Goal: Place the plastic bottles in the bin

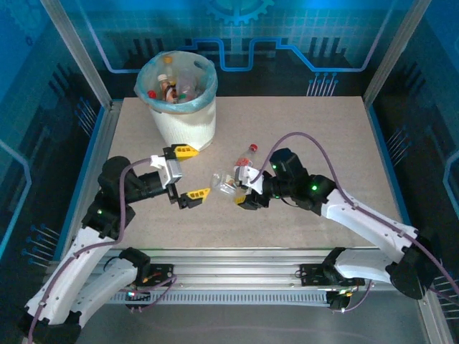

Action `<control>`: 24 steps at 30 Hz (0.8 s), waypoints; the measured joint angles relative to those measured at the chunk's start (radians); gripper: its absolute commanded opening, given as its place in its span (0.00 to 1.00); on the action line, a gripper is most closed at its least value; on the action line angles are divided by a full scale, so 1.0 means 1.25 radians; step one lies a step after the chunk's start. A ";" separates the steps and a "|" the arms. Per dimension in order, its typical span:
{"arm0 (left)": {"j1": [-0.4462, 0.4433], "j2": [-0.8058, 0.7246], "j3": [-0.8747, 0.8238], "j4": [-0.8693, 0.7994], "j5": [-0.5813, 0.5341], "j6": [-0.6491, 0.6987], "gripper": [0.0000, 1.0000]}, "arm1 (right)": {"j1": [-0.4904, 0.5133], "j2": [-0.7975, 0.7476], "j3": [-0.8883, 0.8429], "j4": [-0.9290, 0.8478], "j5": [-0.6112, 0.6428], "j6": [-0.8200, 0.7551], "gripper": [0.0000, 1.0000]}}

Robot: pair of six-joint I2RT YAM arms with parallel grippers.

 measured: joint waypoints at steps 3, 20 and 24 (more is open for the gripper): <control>0.000 0.020 0.000 0.051 0.070 -0.045 0.99 | 0.000 -0.033 -0.005 0.065 -0.036 0.028 0.44; -0.025 0.072 0.000 0.141 0.190 -0.161 0.89 | 0.127 -0.059 -0.058 0.304 -0.039 0.052 0.46; -0.036 0.056 0.000 0.141 0.207 -0.167 0.80 | 0.149 -0.059 -0.058 0.314 -0.026 0.052 0.47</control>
